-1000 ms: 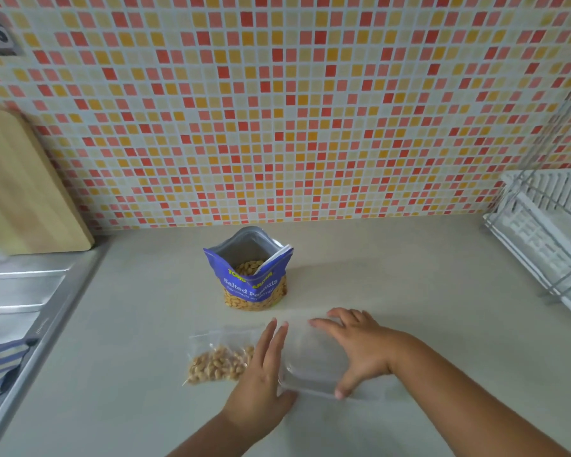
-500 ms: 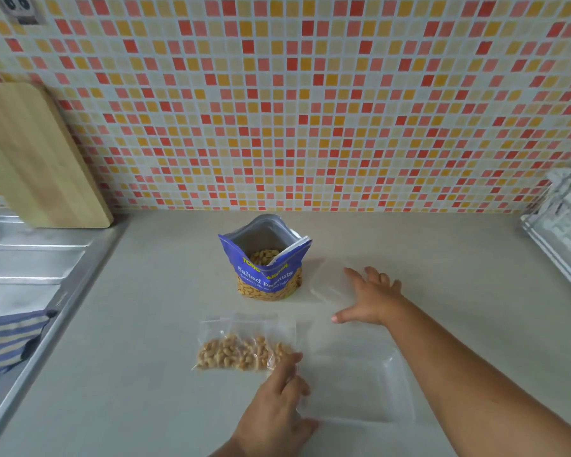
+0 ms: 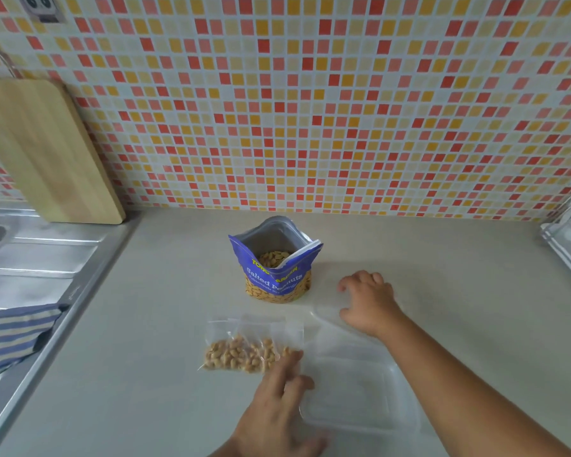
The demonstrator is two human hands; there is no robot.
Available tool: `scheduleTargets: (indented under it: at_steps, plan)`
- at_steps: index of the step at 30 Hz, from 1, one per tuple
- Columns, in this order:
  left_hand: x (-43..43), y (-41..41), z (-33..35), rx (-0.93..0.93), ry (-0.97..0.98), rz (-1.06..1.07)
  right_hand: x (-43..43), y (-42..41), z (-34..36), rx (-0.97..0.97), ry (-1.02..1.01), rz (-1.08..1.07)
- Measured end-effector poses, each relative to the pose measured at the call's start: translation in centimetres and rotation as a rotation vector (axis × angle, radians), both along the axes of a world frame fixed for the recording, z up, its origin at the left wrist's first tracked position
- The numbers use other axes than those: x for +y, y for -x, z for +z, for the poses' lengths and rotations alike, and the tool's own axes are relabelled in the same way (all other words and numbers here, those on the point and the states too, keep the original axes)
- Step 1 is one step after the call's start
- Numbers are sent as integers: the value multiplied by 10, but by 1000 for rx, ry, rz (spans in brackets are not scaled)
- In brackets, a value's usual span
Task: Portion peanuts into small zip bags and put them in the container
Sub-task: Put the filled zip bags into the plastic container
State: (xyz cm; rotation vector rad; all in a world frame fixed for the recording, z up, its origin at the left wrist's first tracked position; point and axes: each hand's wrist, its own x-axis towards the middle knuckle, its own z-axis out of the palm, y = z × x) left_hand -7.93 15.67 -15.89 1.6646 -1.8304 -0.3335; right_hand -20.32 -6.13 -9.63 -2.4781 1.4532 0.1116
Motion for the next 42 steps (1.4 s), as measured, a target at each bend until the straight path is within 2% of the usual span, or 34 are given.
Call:
scheduleTargets:
  at_steps: [1,3,5,6,8,11,13,20,25,32,37,40,42]
  plan:
    - [0,-6,4,1,53,15,6,-7,4,-95,24,1]
    - [-8,-26,13,37,145,153,22,-23,10,-265,-89,10]
    - [-26,-53,18,40,124,365,39,-42,9,-251,-233,106]
    - [-37,-66,20,-9,87,432,46,-52,7,-165,-247,187]
    - [-57,-86,25,-157,-118,468,55,-70,0,32,-220,302]
    - [-77,-102,35,-291,-620,402,60,-86,-12,149,-193,307]
    - [-84,-106,37,-326,-717,347,61,-90,-16,149,-176,285]
    - [-86,-103,37,-357,-663,245,66,-91,-23,37,-189,158]
    - [-80,-108,38,-394,-496,157,71,-92,-19,1,-95,174]
    - [-67,-118,59,-122,-226,130,68,-92,-3,-219,-18,186]
    - [-63,-117,92,-11,-227,124,70,-85,22,-431,-108,180]
    - [-62,-102,110,79,-261,91,72,-65,50,-466,-227,130]
    - [-65,-82,115,184,-287,55,72,-43,65,-421,-318,72]
